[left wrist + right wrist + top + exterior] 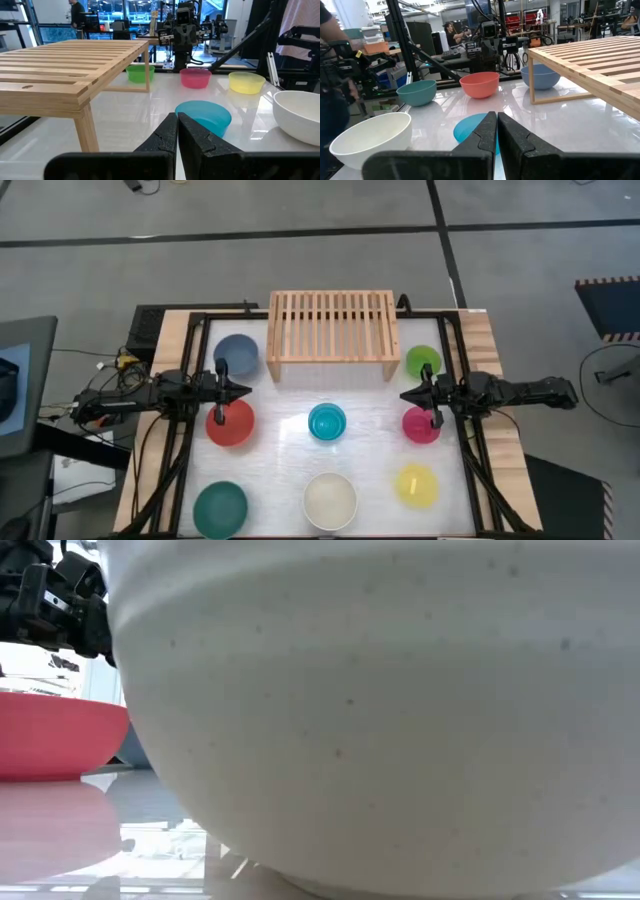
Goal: Place and stack bowls onto a shelf
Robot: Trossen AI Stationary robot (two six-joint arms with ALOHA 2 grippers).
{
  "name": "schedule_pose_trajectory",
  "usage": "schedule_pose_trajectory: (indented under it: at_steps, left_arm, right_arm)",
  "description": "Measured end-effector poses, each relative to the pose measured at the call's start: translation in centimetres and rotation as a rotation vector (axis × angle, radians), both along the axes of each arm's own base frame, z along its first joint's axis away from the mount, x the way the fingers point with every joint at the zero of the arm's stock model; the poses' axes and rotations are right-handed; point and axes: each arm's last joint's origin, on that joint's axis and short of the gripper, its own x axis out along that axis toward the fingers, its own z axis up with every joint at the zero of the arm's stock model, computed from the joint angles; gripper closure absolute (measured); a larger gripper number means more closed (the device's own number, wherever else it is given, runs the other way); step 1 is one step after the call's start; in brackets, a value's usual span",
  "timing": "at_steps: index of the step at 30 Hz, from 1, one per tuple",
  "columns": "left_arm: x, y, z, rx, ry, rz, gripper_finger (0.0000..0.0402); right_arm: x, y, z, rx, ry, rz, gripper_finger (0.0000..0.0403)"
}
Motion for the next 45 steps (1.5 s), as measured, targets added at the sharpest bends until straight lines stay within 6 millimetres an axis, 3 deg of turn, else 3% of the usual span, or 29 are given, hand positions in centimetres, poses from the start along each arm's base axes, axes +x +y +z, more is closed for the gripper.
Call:
schedule_pose_trajectory:
  at_steps: [6, 10, 19, 23, 25, 30, 36, 45]
  left_arm:
    - [0.0, 0.0, 0.4, -0.124, -0.05, 0.008, 0.0401]
    - [-0.1, 0.1, 0.7, -0.326, -0.114, 0.02, 0.0401]
    - [-0.2, 0.7, 0.8, -0.553, -0.209, 0.215, 0.0401]
    - [-0.6, 0.8, 2.4, -0.683, -0.399, 0.191, 0.0401]
    - [-0.7, 0.9, 2.9, -0.721, -0.409, 0.24, 0.0401]
    - [-0.8, 1.0, 6.0, -0.701, -0.396, 0.274, 0.0401]
    - [1.1, 1.1, 8.8, -0.683, -0.239, 0.318, 0.0401]
    - [5.5, 2.5, 13.1, -0.66, -0.14, 0.457, 0.04]
  right_arm:
    - [0.0, 0.0, 0.0, 0.0, 0.0, 0.0, 0.0359]
    - [0.0, 0.0, 0.0, 0.0, 0.0, 0.0, 0.0359]
    - [0.0, 0.0, 0.0, -0.001, 0.0, 0.0, 0.0359]
    - [0.0, -0.2, 0.1, -0.072, -0.012, -0.023, 0.0359]
    - [0.0, -0.2, 0.4, -0.075, -0.036, -0.036, 0.0359]
    - [-0.2, -0.7, 1.7, 0.123, -0.171, -0.133, 0.0359]
    - [-0.5, -1.6, 2.6, 0.51, -0.267, -0.276, 0.0359]
    - [-0.1, -1.8, 2.1, 0.554, -0.213, -0.263, 0.0358]
